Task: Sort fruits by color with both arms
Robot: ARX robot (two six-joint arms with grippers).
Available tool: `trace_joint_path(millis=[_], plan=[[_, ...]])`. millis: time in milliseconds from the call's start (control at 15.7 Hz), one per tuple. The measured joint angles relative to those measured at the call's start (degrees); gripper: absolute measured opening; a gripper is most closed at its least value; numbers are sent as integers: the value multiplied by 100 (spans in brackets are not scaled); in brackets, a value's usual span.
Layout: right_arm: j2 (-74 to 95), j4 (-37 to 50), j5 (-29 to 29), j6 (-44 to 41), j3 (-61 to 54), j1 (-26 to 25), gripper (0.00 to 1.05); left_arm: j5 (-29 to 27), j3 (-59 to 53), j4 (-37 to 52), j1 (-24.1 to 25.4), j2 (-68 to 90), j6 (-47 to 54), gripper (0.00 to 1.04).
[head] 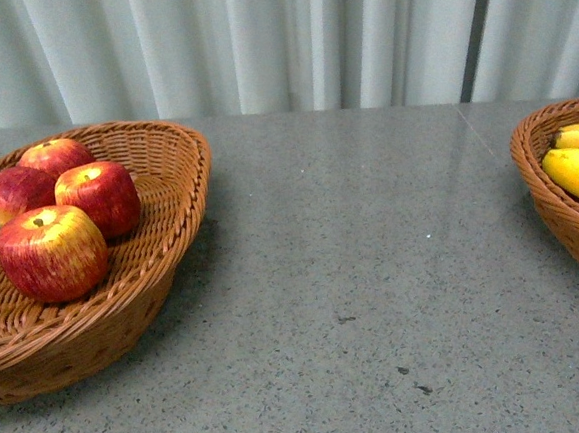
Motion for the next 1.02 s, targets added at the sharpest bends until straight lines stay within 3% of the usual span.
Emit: trace_joint_path(millis=[318, 382, 828, 1019], plan=[[0, -28, 0, -2, 0, 0, 2, -2, 0, 4, 0, 0, -2, 98], [0, -26, 0, -2, 0, 0, 8, -2, 0, 4, 0, 0, -2, 98], [0, -26, 0, -2, 0, 0, 96, -2, 0, 4, 0, 0, -2, 98], [0, -26, 0, 0, 0, 0, 98, -2, 0, 4, 0, 0, -2, 98]])
